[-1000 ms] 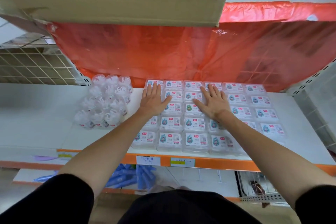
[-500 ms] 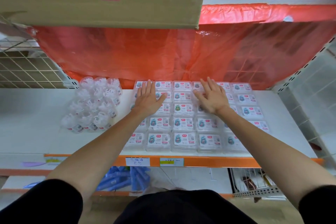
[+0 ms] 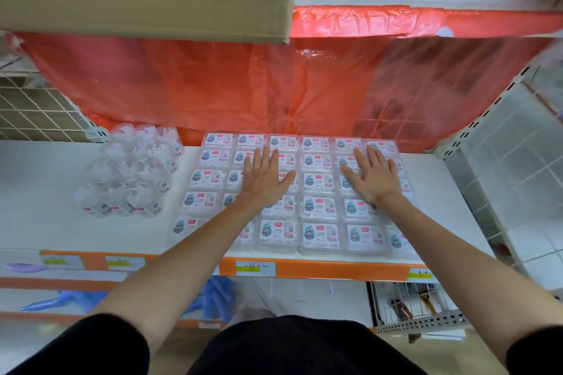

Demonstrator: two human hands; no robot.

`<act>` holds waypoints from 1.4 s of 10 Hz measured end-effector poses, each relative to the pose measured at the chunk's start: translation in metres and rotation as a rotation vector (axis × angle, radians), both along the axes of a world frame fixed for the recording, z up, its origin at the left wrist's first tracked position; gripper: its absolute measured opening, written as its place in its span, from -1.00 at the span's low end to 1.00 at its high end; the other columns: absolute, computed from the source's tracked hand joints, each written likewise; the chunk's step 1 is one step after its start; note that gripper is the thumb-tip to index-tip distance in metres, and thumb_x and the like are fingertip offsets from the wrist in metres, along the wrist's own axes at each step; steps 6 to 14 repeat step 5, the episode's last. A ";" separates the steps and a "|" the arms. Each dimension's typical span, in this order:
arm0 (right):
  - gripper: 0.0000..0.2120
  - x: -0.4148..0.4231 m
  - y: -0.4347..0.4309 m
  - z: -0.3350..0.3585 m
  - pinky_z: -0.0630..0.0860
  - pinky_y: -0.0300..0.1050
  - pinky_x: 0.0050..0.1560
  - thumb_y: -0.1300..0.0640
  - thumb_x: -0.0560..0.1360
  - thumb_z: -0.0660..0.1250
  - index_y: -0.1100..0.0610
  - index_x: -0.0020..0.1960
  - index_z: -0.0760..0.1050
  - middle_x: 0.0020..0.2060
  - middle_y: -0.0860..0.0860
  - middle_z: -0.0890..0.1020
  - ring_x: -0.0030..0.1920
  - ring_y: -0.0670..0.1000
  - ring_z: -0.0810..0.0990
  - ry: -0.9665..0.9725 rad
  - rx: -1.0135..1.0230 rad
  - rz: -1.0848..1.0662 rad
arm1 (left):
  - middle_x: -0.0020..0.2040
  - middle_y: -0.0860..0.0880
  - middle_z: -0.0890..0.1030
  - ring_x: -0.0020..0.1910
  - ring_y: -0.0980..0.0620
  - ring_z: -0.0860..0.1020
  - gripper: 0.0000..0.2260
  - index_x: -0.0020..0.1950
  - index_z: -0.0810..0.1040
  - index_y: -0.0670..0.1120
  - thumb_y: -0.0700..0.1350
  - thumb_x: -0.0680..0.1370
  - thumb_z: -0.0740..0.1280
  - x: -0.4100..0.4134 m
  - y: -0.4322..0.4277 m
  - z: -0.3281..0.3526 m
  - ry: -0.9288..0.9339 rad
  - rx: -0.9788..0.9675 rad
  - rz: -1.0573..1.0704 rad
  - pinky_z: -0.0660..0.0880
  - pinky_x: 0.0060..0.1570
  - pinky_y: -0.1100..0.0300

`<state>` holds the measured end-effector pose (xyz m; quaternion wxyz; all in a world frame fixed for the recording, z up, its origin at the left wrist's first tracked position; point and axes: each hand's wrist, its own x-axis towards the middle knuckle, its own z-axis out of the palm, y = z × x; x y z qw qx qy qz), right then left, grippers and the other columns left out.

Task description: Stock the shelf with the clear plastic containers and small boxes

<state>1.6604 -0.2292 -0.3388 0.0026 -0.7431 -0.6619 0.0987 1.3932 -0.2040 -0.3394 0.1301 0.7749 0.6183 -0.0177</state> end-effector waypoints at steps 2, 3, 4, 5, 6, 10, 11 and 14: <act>-0.26 -0.001 0.001 -0.001 -0.24 0.13 0.53 -0.40 0.56 -0.22 -0.04 0.62 -0.14 0.60 0.07 -0.15 0.59 0.07 -0.20 0.008 -0.001 0.000 | 0.59 -0.10 -0.24 0.56 -0.12 -0.25 -0.30 0.60 -0.17 -0.08 0.32 0.61 -0.10 0.002 0.000 0.001 0.014 0.016 0.013 -0.27 0.49 -0.12; -0.27 -0.001 -0.001 0.001 -0.25 0.16 0.54 -0.39 0.56 -0.24 -0.05 0.62 -0.14 0.60 0.06 -0.15 0.59 0.06 -0.21 0.023 -0.011 -0.005 | 0.59 -0.09 -0.24 0.56 -0.11 -0.24 -0.30 0.61 -0.15 -0.07 0.32 0.61 -0.09 0.002 -0.002 0.003 0.003 0.018 0.020 -0.27 0.49 -0.11; -0.29 0.001 -0.002 0.005 -0.27 0.19 0.52 -0.38 0.57 -0.22 -0.06 0.62 -0.13 0.60 0.04 -0.13 0.59 0.05 -0.19 0.061 -0.021 -0.009 | 0.59 -0.09 -0.24 0.57 -0.11 -0.24 -0.30 0.61 -0.14 -0.07 0.32 0.61 -0.08 0.001 -0.002 0.003 -0.004 0.008 0.016 -0.27 0.49 -0.07; -0.33 -0.002 -0.005 0.017 -0.27 0.19 0.51 -0.33 0.61 -0.15 -0.03 0.61 -0.04 0.61 0.01 -0.06 0.59 0.04 -0.12 0.122 0.095 0.010 | 0.59 -0.09 -0.27 0.56 -0.10 -0.25 -0.30 0.61 -0.14 -0.08 0.31 0.61 -0.09 0.002 -0.002 0.011 -0.018 0.029 0.017 -0.28 0.50 -0.03; -0.33 -0.002 -0.005 0.017 -0.27 0.19 0.51 -0.33 0.61 -0.15 -0.03 0.61 -0.04 0.61 0.01 -0.06 0.59 0.04 -0.12 0.122 0.095 0.010 | 0.59 -0.09 -0.27 0.56 -0.10 -0.25 -0.30 0.61 -0.14 -0.08 0.31 0.61 -0.09 0.002 -0.002 0.011 -0.018 0.029 0.017 -0.28 0.50 -0.03; -0.33 -0.002 -0.005 0.017 -0.27 0.19 0.51 -0.33 0.61 -0.15 -0.03 0.61 -0.04 0.61 0.01 -0.06 0.59 0.04 -0.12 0.122 0.095 0.010 | 0.59 -0.09 -0.27 0.56 -0.10 -0.25 -0.30 0.61 -0.14 -0.08 0.31 0.61 -0.09 0.002 -0.002 0.011 -0.018 0.029 0.017 -0.28 0.50 -0.03; -0.33 -0.002 -0.005 0.017 -0.27 0.19 0.51 -0.33 0.61 -0.15 -0.03 0.61 -0.04 0.61 0.01 -0.06 0.59 0.04 -0.12 0.122 0.095 0.010 | 0.59 -0.09 -0.27 0.56 -0.10 -0.25 -0.30 0.61 -0.14 -0.08 0.31 0.61 -0.09 0.002 -0.002 0.011 -0.018 0.029 0.017 -0.28 0.50 -0.03; -0.33 -0.002 -0.005 0.017 -0.27 0.19 0.51 -0.33 0.61 -0.15 -0.03 0.61 -0.04 0.61 0.01 -0.06 0.59 0.04 -0.12 0.122 0.095 0.010 | 0.59 -0.09 -0.27 0.56 -0.10 -0.25 -0.30 0.61 -0.14 -0.08 0.31 0.61 -0.09 0.002 -0.002 0.011 -0.018 0.029 0.017 -0.28 0.50 -0.03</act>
